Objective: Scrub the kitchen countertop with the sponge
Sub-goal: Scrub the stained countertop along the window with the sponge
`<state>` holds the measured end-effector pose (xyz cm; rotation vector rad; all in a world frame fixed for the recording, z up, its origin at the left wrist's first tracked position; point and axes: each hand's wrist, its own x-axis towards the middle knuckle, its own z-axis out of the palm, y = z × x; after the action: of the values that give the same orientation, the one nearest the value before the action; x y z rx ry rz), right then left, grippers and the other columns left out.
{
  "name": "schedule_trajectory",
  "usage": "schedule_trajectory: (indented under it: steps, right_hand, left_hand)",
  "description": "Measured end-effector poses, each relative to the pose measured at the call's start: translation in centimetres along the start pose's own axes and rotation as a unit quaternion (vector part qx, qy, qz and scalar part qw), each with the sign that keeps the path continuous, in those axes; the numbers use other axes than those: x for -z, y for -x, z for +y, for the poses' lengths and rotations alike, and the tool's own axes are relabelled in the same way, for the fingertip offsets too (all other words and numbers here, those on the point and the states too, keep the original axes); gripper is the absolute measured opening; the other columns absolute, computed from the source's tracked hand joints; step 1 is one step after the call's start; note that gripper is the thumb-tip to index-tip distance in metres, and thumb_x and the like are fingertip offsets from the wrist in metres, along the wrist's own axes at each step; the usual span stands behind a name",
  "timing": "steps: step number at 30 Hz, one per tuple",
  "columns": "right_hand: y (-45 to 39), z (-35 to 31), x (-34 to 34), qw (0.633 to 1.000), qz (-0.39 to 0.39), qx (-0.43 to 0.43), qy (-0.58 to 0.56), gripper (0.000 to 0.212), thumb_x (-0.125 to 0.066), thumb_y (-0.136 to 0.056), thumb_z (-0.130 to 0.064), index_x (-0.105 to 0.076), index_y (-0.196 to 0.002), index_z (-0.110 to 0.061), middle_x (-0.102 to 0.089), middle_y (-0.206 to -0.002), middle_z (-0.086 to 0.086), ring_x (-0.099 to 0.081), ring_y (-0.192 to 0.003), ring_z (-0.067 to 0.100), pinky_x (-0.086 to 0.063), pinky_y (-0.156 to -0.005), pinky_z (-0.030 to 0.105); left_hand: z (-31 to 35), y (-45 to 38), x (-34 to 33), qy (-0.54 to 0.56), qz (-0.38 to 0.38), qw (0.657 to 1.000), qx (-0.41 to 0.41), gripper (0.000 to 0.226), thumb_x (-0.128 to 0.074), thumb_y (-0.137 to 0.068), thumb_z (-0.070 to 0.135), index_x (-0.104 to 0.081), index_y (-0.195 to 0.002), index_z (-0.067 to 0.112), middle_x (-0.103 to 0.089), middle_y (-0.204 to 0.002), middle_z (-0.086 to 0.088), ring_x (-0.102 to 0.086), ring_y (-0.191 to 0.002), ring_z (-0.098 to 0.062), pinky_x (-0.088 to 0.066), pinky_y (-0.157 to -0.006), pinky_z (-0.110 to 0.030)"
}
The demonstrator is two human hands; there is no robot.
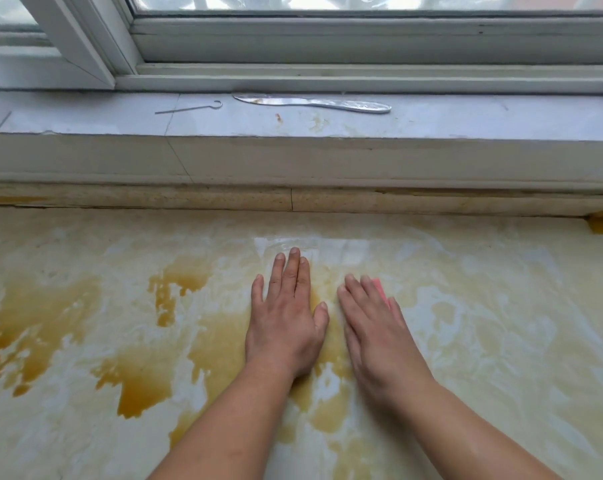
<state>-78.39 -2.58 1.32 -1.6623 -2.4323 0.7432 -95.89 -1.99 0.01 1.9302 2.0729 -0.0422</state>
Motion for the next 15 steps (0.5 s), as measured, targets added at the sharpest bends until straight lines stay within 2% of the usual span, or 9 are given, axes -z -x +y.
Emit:
schedule_trajectory:
  steps: [4, 8, 9, 10, 12, 13, 15]
  right_hand:
    - [-0.3, -1.0, 0.6, 1.0, 0.001, -0.018, -0.004, 0.058, -0.032, -0.11, -0.026, -0.012, -0.164, -0.027, 0.009, -0.169, -0.016, 0.026, -0.148, 0.001, 0.007, -0.127, 0.037]
    - [8.7, -0.8, -1.3, 0.999, -0.017, -0.012, 0.024, 0.063, -0.033, -0.108, -0.024, -0.004, -0.163, -0.026, 0.018, -0.167, -0.013, 0.026, -0.153, 0.012, 0.007, -0.127, 0.038]
    - [11.5, -1.0, -1.8, 0.999, -0.017, -0.012, 0.033, 0.063, -0.034, -0.106, -0.024, -0.007, -0.163, -0.024, 0.014, -0.168, -0.011, 0.02, -0.156, 0.016, 0.004, -0.127, 0.038]
    - [14.1, -1.3, -2.3, 0.999, -0.013, -0.014, 0.043, 0.063, -0.036, -0.102, -0.024, -0.017, -0.162, -0.02, 0.001, -0.17, -0.006, 0.007, -0.158, 0.022, -0.005, -0.126, 0.04]
    - [18.3, -2.1, -3.4, 0.999, 0.02, -0.026, 0.038, 0.059, -0.038, -0.095, -0.024, -0.046, -0.152, -0.011, -0.034, -0.163, 0.006, -0.019, -0.153, 0.029, -0.025, -0.114, 0.044]
    - [19.7, -2.4, -3.9, 0.998, 0.04, -0.031, 0.042, 0.055, -0.036, -0.096, -0.024, -0.053, -0.147, -0.01, -0.044, -0.157, 0.009, -0.024, -0.15, 0.03, -0.028, -0.11, 0.043]
    - [21.2, -2.7, -4.7, 0.997, 0.054, -0.042, 0.046, 0.055, -0.037, -0.095, -0.022, -0.052, -0.146, -0.01, -0.047, -0.155, 0.008, -0.024, -0.149, 0.029, -0.025, -0.112, 0.041]
  left_hand:
    - [-0.1, -0.1, 0.3, 0.012, 0.002, 1.0, -0.003, 0.081, -0.009, -0.095, 0.058, 0.012, -0.165, 0.021, 0.027, -0.171, 0.004, 0.027, -0.157, -0.014, 0.006, -0.129, -0.049]
    - [-0.4, -0.1, 0.5, 0.023, -0.004, 1.0, -0.013, 0.079, -0.028, -0.104, 0.051, 0.008, -0.166, 0.019, 0.022, -0.173, 0.003, 0.023, -0.158, -0.016, 0.007, -0.129, -0.05]
    - [-0.4, 0.0, 0.6, 0.027, -0.01, 0.999, -0.018, 0.079, -0.029, -0.105, 0.05, 0.008, -0.166, 0.018, 0.023, -0.173, 0.002, 0.024, -0.158, -0.016, 0.008, -0.128, -0.05]
    - [-0.5, 0.2, 0.6, 0.031, -0.014, 0.999, -0.024, 0.078, -0.029, -0.106, 0.049, 0.008, -0.166, 0.018, 0.023, -0.173, 0.002, 0.024, -0.158, -0.016, 0.009, -0.128, -0.049]
    - [-0.7, 1.1, 0.5, 0.04, -0.017, 0.999, -0.033, 0.077, -0.029, -0.107, 0.048, 0.008, -0.166, 0.017, 0.024, -0.173, 0.002, 0.025, -0.158, -0.016, 0.01, -0.129, -0.048]
    - [-0.8, 2.0, 0.4, 0.042, -0.019, 0.998, -0.037, 0.077, -0.029, -0.107, 0.048, 0.008, -0.166, 0.017, 0.024, -0.172, 0.003, 0.025, -0.158, -0.015, 0.01, -0.129, -0.047]
    - [-1.0, 4.2, -0.2, 0.041, -0.019, 0.998, -0.045, 0.077, -0.028, -0.106, 0.05, 0.009, -0.166, 0.018, 0.025, -0.172, 0.004, 0.025, -0.157, -0.014, 0.01, -0.129, -0.046]
